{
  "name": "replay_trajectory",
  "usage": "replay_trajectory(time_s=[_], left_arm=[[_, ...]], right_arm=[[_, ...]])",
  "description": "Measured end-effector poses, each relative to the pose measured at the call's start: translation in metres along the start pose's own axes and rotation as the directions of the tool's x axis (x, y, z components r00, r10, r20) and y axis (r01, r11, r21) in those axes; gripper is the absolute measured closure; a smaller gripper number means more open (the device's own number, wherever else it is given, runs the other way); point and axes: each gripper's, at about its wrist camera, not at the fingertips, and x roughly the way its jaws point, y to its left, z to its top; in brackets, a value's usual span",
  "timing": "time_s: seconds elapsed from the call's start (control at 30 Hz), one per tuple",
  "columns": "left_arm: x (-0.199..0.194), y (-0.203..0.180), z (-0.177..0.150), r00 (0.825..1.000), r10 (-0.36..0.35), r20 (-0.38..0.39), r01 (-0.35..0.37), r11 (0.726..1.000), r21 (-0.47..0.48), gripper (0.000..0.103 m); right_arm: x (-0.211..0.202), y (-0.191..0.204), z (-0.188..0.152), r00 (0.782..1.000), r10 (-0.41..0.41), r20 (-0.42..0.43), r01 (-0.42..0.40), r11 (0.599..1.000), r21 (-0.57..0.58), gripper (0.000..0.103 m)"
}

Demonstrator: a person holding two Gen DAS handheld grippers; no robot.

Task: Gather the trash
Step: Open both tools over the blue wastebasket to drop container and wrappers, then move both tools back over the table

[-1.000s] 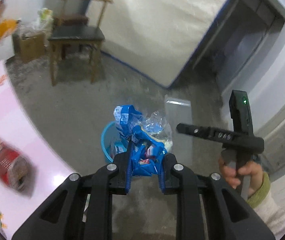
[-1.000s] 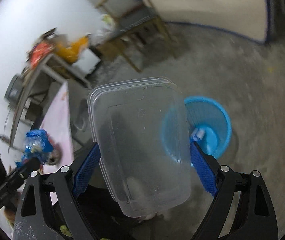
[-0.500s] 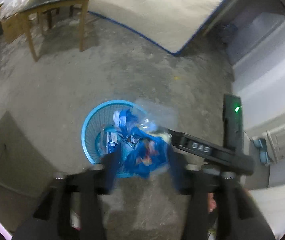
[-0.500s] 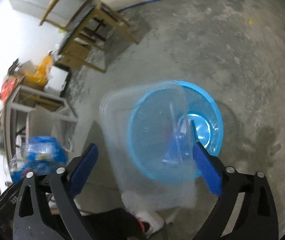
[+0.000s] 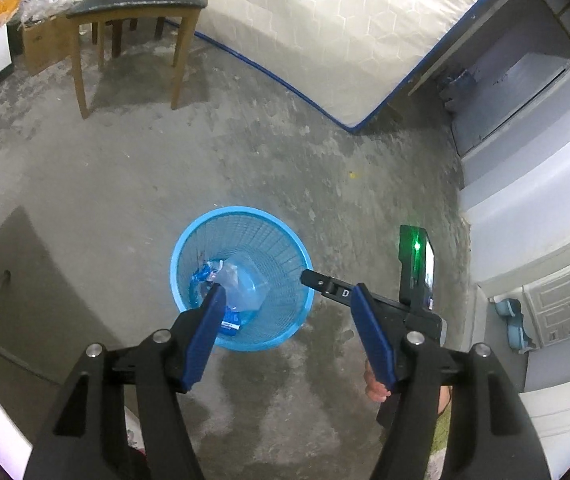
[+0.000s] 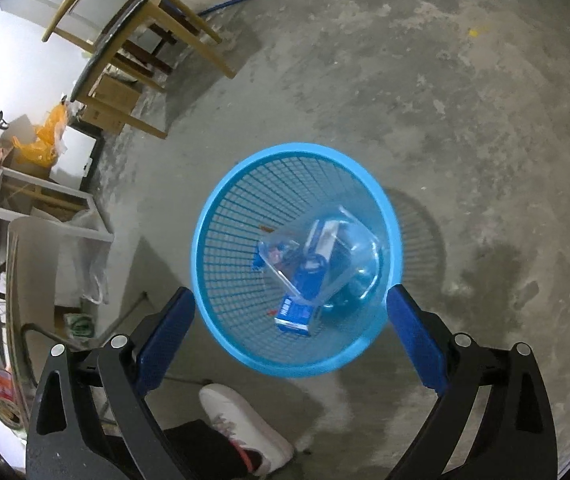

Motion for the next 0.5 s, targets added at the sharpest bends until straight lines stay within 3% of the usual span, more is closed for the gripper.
replay_trajectory(time_s=[0.2, 0.37, 0.5], left_arm=[[-0.050, 0.004, -0.031, 0.998, -0.002, 0.056, 0.002, 1.000, 0.007, 0.037], [-0.107, 0.020, -0.066, 0.989, 0.010, 0.147, -0.006, 1.000, -0.029, 0.034], [-0.166, 0.045, -0.110, 0.968, 0.073, 0.241, -0.061, 0.996, -0.060, 0.029]], right_arm=[[-0.031, 0.013, -0.014, 0.997, -0.003, 0.073, 0.009, 0.997, -0.082, 0.011], [-0.082, 0.052, -0.033, 0.986, 0.095, 0.135, -0.064, 0.974, -0.216, 0.011], [-0.125, 0.099, -0.051, 0.963, 0.216, 0.163, -0.148, 0.925, -0.349, 0.011]])
